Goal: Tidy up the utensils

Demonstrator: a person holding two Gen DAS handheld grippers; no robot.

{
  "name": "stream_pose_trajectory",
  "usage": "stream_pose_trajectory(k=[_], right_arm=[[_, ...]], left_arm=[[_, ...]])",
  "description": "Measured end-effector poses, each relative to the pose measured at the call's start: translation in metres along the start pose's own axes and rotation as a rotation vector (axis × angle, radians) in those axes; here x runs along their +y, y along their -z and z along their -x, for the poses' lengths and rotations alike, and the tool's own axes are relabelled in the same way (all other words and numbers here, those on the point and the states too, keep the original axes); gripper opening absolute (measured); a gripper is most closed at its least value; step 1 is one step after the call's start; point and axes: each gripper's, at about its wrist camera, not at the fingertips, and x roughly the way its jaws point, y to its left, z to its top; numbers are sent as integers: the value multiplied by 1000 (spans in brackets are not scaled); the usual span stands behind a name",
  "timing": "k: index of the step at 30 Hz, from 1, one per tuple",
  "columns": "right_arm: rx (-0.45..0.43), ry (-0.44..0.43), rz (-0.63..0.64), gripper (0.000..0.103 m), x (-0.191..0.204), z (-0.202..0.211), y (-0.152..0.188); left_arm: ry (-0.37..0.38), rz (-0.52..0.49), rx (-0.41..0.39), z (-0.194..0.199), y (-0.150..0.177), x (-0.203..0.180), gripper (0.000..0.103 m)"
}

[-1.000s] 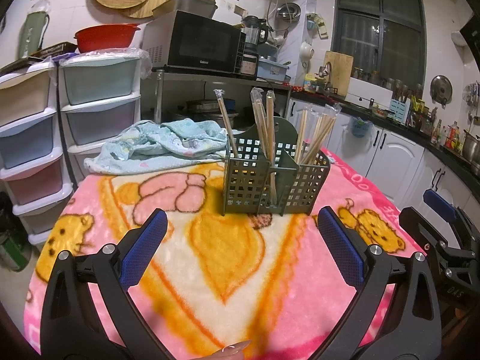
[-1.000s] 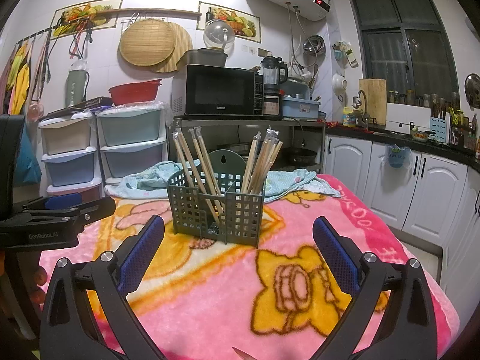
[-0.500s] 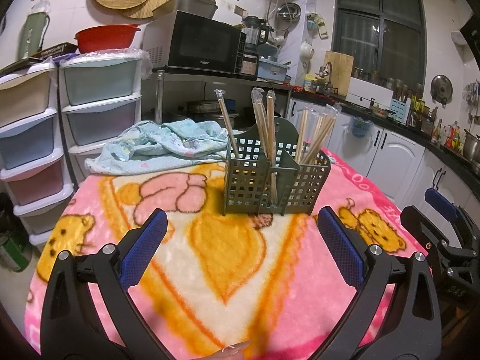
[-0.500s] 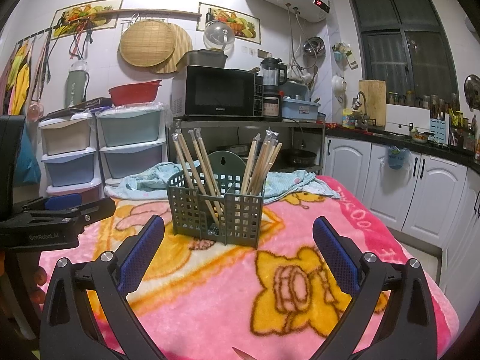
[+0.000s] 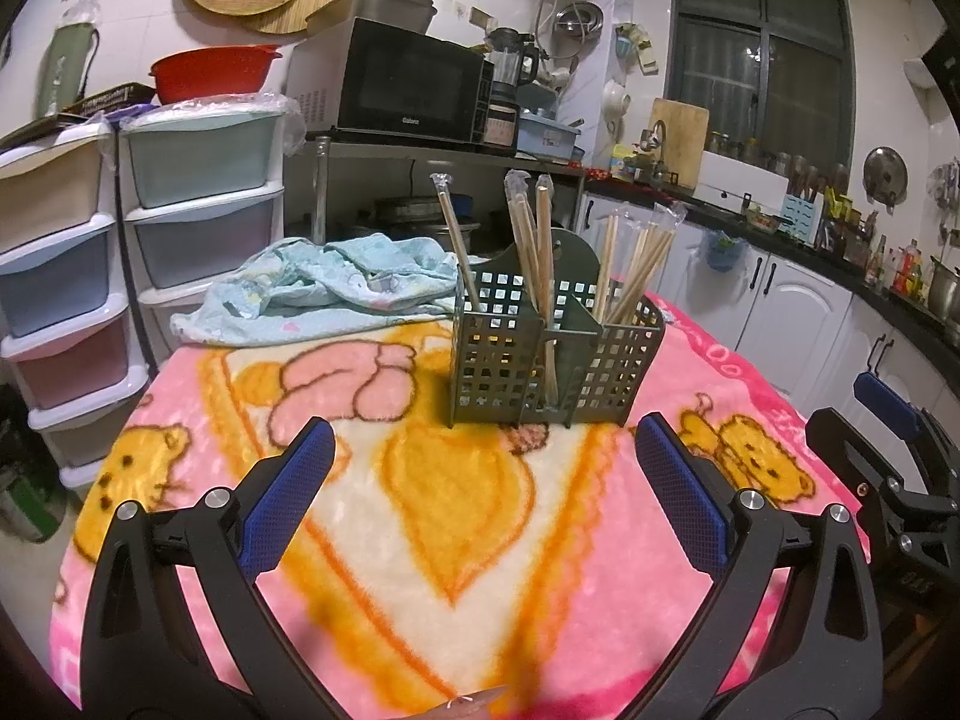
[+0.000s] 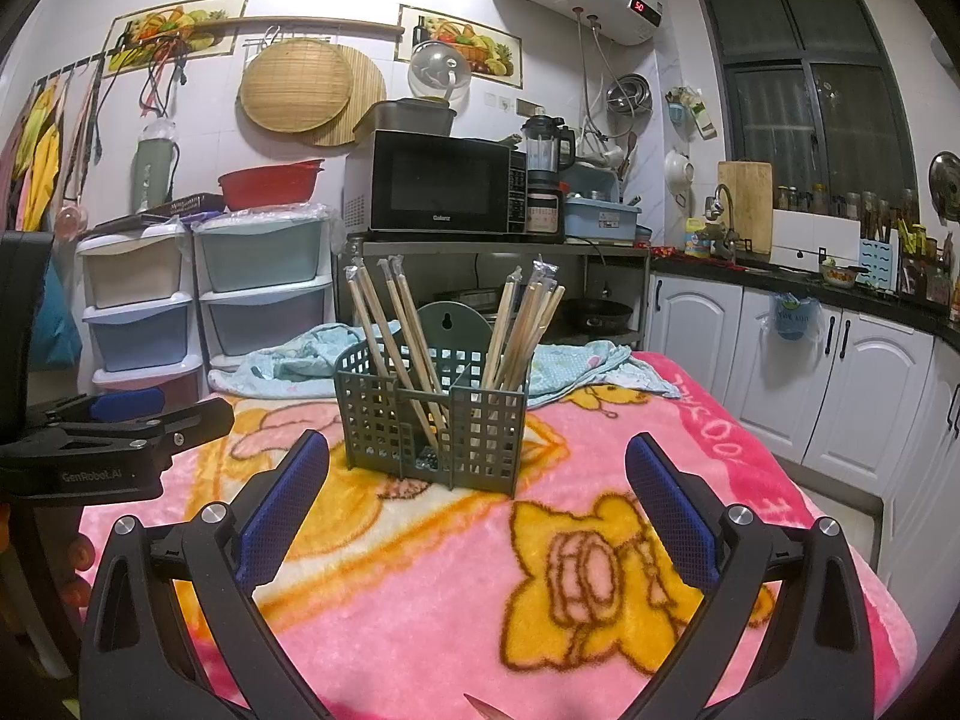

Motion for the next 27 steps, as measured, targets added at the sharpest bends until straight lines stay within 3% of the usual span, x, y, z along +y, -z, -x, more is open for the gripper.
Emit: stream_pose_trajectory(k=[21, 24, 27], right_arm=[[11, 19, -5, 97, -5, -3, -5], [2, 49, -18, 96, -16, -4, -8], [18, 112, -45, 96, -43, -15, -17]], left_arm=[[8, 23, 48, -13, 2, 1, 92], [7, 42, 72, -18, 0, 8, 92], [-49, 67, 103, -31, -14, 34, 92]])
